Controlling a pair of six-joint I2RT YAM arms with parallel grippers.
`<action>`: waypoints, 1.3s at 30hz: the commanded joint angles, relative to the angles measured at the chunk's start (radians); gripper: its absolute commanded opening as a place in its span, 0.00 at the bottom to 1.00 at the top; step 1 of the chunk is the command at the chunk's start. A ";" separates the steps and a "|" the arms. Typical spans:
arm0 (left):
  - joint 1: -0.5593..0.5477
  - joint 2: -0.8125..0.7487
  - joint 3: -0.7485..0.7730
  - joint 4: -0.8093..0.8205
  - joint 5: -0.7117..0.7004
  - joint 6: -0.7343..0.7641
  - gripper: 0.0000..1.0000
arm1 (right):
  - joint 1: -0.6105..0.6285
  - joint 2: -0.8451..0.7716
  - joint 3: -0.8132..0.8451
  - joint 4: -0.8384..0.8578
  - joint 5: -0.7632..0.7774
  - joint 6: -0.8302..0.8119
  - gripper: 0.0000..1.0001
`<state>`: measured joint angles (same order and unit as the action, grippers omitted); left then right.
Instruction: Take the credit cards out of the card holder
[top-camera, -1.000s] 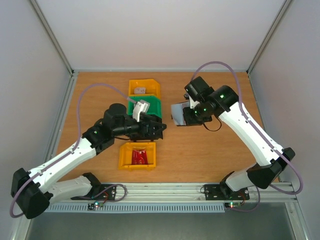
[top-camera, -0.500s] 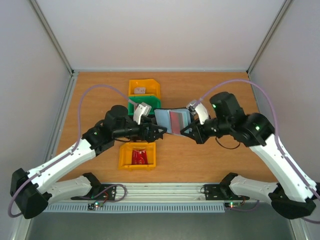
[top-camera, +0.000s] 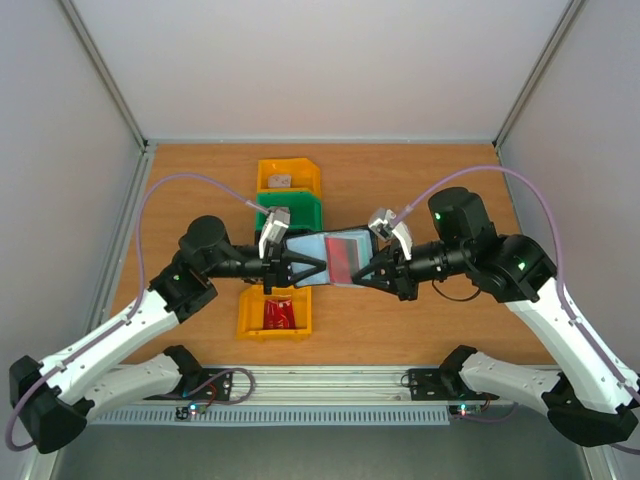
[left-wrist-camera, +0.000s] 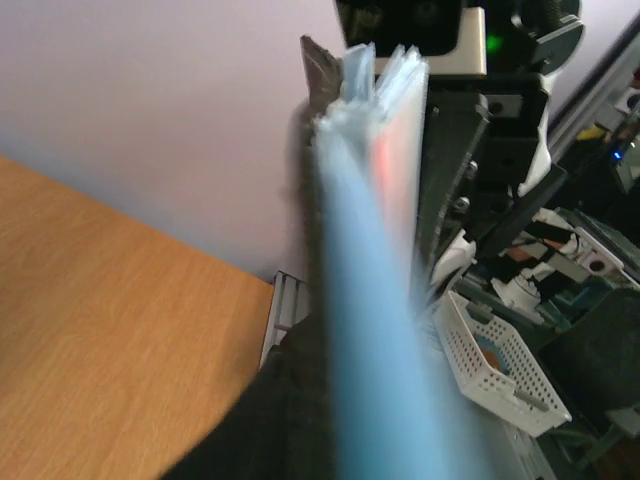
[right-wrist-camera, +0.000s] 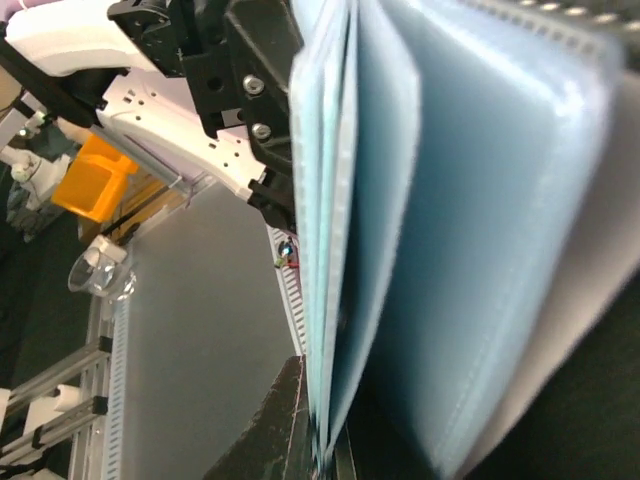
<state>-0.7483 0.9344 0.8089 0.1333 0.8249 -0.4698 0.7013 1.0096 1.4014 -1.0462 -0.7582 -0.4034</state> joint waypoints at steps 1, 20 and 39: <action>-0.002 -0.021 0.001 0.053 0.033 -0.020 0.02 | 0.006 -0.026 -0.005 0.041 -0.036 -0.033 0.02; -0.003 -0.065 0.026 -0.157 -0.214 0.086 0.00 | 0.004 -0.148 -0.097 0.233 0.199 0.193 0.58; -0.008 -0.077 0.017 -0.168 -0.243 0.116 0.00 | 0.006 0.033 -0.134 0.376 -0.038 0.344 0.37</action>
<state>-0.7506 0.8829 0.8192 -0.1062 0.5945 -0.3805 0.7013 1.0119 1.2716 -0.7238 -0.6777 -0.1101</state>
